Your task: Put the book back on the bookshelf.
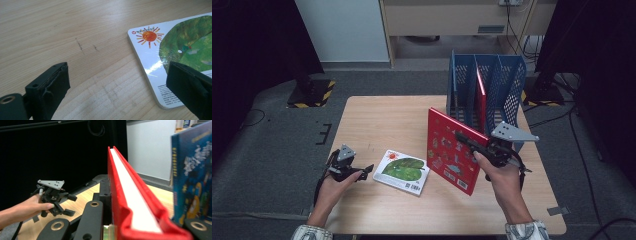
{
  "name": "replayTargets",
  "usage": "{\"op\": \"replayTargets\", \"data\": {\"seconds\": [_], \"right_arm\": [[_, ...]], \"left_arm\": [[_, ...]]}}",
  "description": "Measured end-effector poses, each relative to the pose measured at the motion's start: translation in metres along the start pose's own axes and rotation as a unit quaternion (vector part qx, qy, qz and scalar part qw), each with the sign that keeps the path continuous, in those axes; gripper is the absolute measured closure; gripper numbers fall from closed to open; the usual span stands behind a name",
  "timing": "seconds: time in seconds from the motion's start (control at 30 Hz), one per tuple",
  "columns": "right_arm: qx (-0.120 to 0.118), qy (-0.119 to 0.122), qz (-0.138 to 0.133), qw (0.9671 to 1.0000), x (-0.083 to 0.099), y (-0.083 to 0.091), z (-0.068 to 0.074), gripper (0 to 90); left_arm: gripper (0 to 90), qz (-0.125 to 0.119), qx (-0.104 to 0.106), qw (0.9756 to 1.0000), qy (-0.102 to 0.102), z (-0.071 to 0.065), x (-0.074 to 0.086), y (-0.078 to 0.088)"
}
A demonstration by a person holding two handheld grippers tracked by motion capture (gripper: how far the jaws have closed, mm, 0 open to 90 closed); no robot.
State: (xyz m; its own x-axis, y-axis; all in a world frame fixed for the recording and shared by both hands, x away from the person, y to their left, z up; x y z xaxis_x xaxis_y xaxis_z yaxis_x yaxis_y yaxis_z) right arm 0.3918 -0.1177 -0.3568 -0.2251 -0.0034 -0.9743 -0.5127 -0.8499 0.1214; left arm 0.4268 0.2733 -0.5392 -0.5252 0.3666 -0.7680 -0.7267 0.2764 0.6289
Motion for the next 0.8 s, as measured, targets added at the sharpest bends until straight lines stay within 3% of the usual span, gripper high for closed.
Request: {"op": "replayTargets", "data": {"seconds": [0.37, 0.8], "right_arm": [[0.03, -0.008, 0.007, 0.9995, 0.006, 0.031, -0.013, 79.8], [0.056, -0.017, -0.008, 0.9982, 0.0, 0.064, -0.023, 79.8]], "left_arm": [[4.1, 0.004, 0.002, 1.0, -0.004, -0.002, 0.002, -0.001], [4.2, 0.007, 0.001, 0.9999, -0.009, -0.004, 0.002, -0.002]]}}
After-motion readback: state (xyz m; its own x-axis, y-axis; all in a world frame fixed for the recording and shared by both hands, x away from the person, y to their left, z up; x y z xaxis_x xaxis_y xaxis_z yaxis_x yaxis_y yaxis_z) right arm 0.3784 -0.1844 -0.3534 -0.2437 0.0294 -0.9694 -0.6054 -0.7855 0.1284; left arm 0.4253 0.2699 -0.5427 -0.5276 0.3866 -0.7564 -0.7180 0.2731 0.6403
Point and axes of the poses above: each handheld gripper's, and its own axes: y roughly backward along the jaws, x roughly out of its underside, z roughly to its left, the point moved 6 cm from there along -y, roughly forward along the jaws, and after that the axes turned 8 degrees about -x, right-handed, at the moved point
